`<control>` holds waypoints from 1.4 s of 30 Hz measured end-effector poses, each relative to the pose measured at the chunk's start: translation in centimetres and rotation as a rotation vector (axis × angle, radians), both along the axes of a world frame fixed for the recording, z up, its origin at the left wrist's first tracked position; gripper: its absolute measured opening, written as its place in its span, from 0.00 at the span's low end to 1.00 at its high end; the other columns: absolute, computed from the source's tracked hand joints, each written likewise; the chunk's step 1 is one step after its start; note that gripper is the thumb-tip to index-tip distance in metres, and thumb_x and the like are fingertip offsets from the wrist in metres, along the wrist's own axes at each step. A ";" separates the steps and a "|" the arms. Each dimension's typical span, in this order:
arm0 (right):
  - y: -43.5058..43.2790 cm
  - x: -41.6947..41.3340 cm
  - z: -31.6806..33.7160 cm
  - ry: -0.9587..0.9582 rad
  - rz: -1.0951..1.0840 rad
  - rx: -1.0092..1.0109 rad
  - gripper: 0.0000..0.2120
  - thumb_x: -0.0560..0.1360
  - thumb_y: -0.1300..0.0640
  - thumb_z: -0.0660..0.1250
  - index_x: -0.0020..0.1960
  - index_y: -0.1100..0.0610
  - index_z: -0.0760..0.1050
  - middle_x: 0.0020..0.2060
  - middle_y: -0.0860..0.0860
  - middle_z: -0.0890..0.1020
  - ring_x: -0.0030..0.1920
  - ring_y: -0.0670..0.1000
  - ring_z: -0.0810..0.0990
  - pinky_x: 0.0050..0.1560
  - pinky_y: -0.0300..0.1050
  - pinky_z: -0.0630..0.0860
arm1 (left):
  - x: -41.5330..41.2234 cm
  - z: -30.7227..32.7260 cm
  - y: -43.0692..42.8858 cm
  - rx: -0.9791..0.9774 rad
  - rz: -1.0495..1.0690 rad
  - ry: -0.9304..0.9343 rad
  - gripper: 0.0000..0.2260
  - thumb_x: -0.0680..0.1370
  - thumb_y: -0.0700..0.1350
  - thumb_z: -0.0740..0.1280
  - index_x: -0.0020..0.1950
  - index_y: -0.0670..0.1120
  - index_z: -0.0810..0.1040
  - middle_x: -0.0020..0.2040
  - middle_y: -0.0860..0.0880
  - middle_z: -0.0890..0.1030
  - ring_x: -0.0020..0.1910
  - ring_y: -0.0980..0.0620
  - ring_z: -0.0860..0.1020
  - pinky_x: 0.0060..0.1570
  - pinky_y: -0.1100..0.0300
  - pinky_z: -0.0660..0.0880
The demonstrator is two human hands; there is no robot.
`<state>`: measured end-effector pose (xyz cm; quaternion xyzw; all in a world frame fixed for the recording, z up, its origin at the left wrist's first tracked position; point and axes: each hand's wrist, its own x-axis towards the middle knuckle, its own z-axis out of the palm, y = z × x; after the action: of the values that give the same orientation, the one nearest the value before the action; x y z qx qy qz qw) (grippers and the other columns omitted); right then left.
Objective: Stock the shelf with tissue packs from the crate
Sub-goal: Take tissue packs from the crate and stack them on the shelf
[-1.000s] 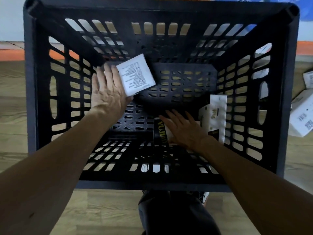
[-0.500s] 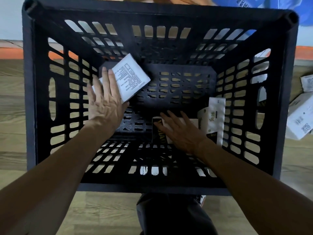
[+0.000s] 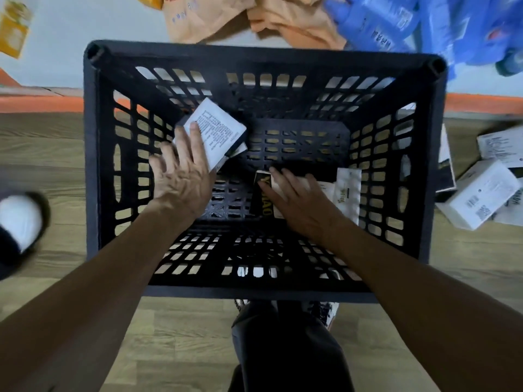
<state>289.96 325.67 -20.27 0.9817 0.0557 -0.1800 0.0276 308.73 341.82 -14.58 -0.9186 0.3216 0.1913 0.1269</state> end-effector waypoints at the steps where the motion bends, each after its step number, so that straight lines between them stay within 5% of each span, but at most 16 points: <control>1: -0.4 0.2 1.3 -0.007 -0.004 -0.007 0.31 0.78 0.52 0.46 0.79 0.57 0.46 0.77 0.62 0.55 0.74 0.61 0.62 0.62 0.64 0.68 | 0.0 1.4 -0.2 0.005 -0.016 -0.003 0.38 0.80 0.58 0.54 0.76 0.40 0.36 0.76 0.35 0.52 0.67 0.33 0.63 0.63 0.37 0.66; 11: -5.3 0.8 22.3 -0.185 -0.120 -0.086 0.27 0.81 0.62 0.35 0.78 0.60 0.55 0.74 0.64 0.62 0.70 0.62 0.69 0.59 0.63 0.72 | -0.6 22.1 -3.3 0.018 -0.240 -0.144 0.35 0.81 0.57 0.49 0.76 0.36 0.37 0.75 0.33 0.56 0.65 0.31 0.67 0.58 0.38 0.70; 14: -7.4 0.5 31.2 -0.233 -0.144 -0.122 0.28 0.80 0.58 0.50 0.79 0.59 0.51 0.76 0.64 0.57 0.72 0.63 0.65 0.61 0.64 0.69 | -0.5 30.9 -5.1 -0.051 -0.278 -0.180 0.35 0.81 0.56 0.51 0.77 0.35 0.42 0.73 0.33 0.58 0.58 0.34 0.69 0.52 0.41 0.70; 17: -9.4 -0.1 41.4 -0.202 -0.247 -0.121 0.42 0.71 0.55 0.68 0.79 0.58 0.52 0.76 0.63 0.57 0.73 0.62 0.64 0.63 0.65 0.67 | -0.6 40.7 -7.3 -0.084 -0.321 -0.241 0.34 0.81 0.56 0.51 0.77 0.35 0.43 0.73 0.34 0.59 0.56 0.36 0.70 0.51 0.43 0.70; 21: -12.5 -1.4 55.7 -0.241 -0.384 -0.161 0.48 0.62 0.58 0.73 0.77 0.57 0.53 0.74 0.61 0.63 0.70 0.61 0.69 0.60 0.64 0.71 | -1.2 53.8 -10.6 -0.155 -0.318 -0.276 0.35 0.80 0.56 0.56 0.78 0.37 0.47 0.74 0.36 0.62 0.60 0.35 0.70 0.54 0.41 0.70; 26: -15.1 -5.7 71.1 -0.261 -0.454 -0.286 0.42 0.67 0.53 0.71 0.77 0.58 0.59 0.74 0.62 0.62 0.70 0.62 0.69 0.59 0.63 0.72 | -4.8 67.9 -13.8 -0.248 -0.377 -0.281 0.37 0.75 0.56 0.63 0.78 0.40 0.55 0.72 0.38 0.66 0.55 0.37 0.73 0.50 0.44 0.71; 30: -17.4 -9.9 80.3 -0.305 -0.510 -0.346 0.46 0.64 0.54 0.74 0.77 0.58 0.57 0.74 0.62 0.62 0.70 0.61 0.69 0.57 0.63 0.73 | -8.4 75.0 -15.9 -0.321 -0.465 -0.297 0.33 0.77 0.57 0.51 0.77 0.39 0.57 0.71 0.37 0.67 0.54 0.37 0.73 0.50 0.44 0.72; 35: -21.4 -15.3 88.0 -0.343 -0.567 -0.425 0.46 0.68 0.48 0.72 0.78 0.58 0.53 0.75 0.64 0.60 0.71 0.63 0.66 0.59 0.65 0.71 | -12.6 80.8 -20.1 -0.349 -0.526 -0.287 0.37 0.77 0.59 0.60 0.78 0.42 0.49 0.72 0.39 0.66 0.58 0.36 0.71 0.52 0.41 0.72; 39: -24.9 -20.1 92.9 -0.367 -0.603 -0.484 0.47 0.71 0.46 0.70 0.78 0.59 0.46 0.76 0.64 0.57 0.73 0.63 0.64 0.61 0.65 0.70 | -16.8 85.9 -24.6 -0.389 -0.569 -0.365 0.35 0.80 0.59 0.53 0.79 0.43 0.44 0.76 0.39 0.58 0.63 0.36 0.69 0.56 0.41 0.69; 42: -27.8 -24.1 95.8 -0.404 -0.626 -0.515 0.46 0.71 0.48 0.70 0.79 0.58 0.47 0.76 0.63 0.57 0.73 0.63 0.63 0.62 0.65 0.68 | -20.0 89.1 -28.4 -0.461 -0.584 -0.435 0.37 0.78 0.60 0.58 0.79 0.43 0.46 0.75 0.39 0.62 0.62 0.36 0.70 0.56 0.40 0.70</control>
<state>265.85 297.87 75.55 0.9278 -0.2970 0.0077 0.2256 288.77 313.47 74.54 -0.8124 0.5681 -0.1275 0.0318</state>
